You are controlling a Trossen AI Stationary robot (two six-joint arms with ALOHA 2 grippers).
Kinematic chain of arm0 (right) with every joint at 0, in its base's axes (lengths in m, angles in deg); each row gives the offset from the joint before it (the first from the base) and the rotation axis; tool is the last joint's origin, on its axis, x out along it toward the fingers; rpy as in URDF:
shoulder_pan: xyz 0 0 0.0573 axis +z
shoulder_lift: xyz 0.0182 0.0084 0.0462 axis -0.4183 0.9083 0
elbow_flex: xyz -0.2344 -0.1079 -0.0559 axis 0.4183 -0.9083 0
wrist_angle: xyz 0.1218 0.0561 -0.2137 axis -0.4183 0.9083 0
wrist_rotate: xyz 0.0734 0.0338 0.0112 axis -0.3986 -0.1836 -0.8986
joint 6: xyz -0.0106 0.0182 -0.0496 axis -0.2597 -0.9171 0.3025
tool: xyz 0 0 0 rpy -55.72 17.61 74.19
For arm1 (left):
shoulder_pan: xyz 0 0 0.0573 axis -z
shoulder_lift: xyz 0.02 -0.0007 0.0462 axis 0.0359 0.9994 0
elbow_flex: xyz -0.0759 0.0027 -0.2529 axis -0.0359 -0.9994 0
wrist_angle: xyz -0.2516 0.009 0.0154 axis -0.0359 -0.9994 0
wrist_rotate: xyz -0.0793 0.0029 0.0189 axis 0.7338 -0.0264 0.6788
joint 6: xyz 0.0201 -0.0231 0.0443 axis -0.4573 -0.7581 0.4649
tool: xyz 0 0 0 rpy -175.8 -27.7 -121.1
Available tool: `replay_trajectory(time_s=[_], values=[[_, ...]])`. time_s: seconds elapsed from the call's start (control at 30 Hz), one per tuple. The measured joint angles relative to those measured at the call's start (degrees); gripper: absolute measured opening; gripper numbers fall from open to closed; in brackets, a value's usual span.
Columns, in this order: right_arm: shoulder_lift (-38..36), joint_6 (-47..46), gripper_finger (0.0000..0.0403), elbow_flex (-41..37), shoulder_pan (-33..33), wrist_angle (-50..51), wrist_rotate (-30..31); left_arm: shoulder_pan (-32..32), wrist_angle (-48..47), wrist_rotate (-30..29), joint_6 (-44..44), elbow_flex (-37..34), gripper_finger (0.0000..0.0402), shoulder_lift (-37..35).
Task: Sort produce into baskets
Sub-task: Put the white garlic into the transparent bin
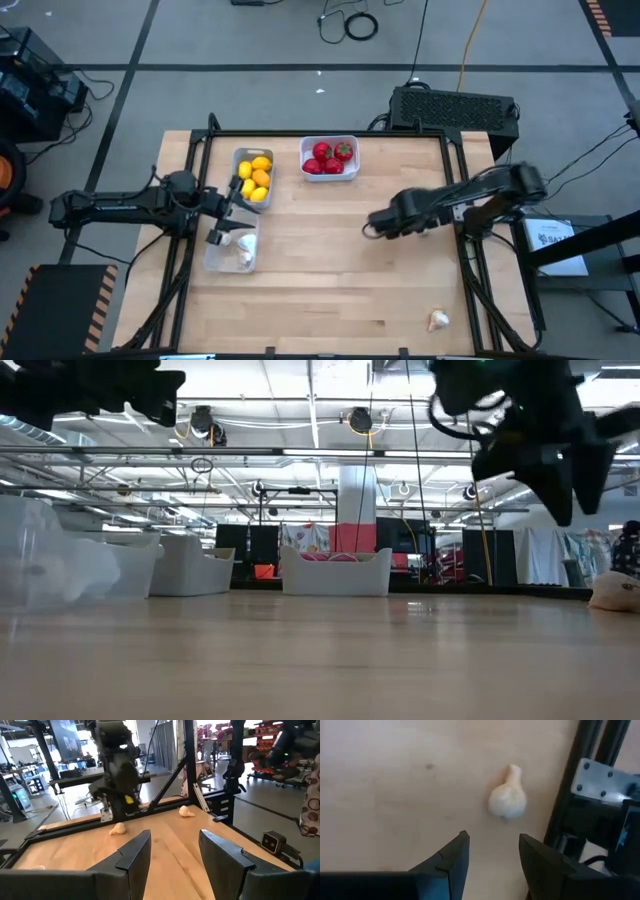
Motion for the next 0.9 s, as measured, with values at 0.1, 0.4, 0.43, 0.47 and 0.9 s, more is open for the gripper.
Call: replay_trajectory(time_s=[0.1,0.4,0.43,0.47,0.9], values=[[-6.08,-0.5,0.0165,-6.68,-2.97,-6.36,0.65,0.0,0.54,-0.02,0.0,0.0,0.0176,0.82],[-12.75,-3.02,0.021,-21.15,-12.46,-16.78,0.62,0.0,2.49,-0.11,-0.61,0.0,0.0176,3.09],[-12.73,-2.99,0.0215,-22.25,-13.48,-17.97,0.63,0.0,2.72,-0.11,-0.85,0.0,0.0176,3.29],[-12.73,-2.82,0.0219,-23.2,-14.4,-19.19,0.63,0.0,2.75,-0.13,-0.92,0.0,0.0176,3.48],[-12.47,6.0,0.022,-29.76,-20.61,-26.51,-3.4,-0.02,2.63,-0.15,-0.87,0.0,0.0176,4.15]])
